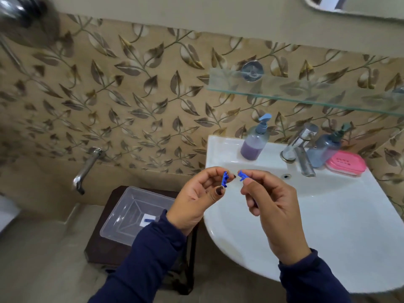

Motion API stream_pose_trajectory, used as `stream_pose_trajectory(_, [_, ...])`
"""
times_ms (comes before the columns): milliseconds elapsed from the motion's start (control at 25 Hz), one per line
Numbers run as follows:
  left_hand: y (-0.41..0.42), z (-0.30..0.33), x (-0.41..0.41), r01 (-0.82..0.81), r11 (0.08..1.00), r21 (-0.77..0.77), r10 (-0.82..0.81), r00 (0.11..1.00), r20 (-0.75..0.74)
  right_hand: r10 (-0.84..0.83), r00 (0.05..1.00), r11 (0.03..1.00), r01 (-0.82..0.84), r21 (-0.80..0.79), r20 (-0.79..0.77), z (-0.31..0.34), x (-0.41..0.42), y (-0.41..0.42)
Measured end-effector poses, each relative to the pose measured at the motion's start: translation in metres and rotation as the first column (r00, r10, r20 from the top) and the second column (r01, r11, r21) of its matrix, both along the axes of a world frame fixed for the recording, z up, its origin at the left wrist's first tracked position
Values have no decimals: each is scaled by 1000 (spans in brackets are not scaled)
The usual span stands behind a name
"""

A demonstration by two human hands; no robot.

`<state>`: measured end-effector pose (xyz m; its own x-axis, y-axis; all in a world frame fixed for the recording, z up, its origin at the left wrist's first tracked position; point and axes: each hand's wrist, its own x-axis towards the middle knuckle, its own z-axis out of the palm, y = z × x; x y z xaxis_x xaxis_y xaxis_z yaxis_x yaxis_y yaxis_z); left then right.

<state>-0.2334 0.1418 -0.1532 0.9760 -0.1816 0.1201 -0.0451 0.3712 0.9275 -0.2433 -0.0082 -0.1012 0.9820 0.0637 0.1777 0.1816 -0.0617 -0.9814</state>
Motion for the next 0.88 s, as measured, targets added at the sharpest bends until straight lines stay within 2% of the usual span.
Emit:
stream_pose_trajectory(160, [61,-66,-6,-233,968,92,245,957,-153,92,982,993,-78,90,-166,-40,9,51])
stream_pose_trajectory(280, [109,-136,-13,-309,886,345,411,869,-276,129,942,989,-100,109,-310,-86,16,96])
stream_pose_trajectory(360, [142,-185,-15,-305,780,547,533,781,-325,139,905,989,-105,106,-402,-125,21,125])
stream_pose_trajectory(440, [171,-227,-15,-205,615,761,620,722,-307,141,873,990,-117,81,-466,-162,24,148])
stream_pose_trajectory(480, [184,-245,-12,-125,516,847,634,720,-280,134,861,991,-117,65,-491,-180,26,157])
stream_pose_trajectory(560, [202,-276,-3,36,326,945,619,747,-242,101,831,994,-100,31,-547,-213,29,169])
stream_pose_trajectory(640, [212,-297,8,157,179,971,590,773,-234,57,803,997,-72,-3,-594,-240,34,176])
stream_pose_trajectory(800, [224,-330,24,260,-13,966,538,816,-212,12,775,997,-54,-48,-632,-280,44,186])
stream_pose_trajectory(880, [231,-338,28,284,-38,958,525,822,-222,7,766,996,-64,-66,-643,-289,48,188])
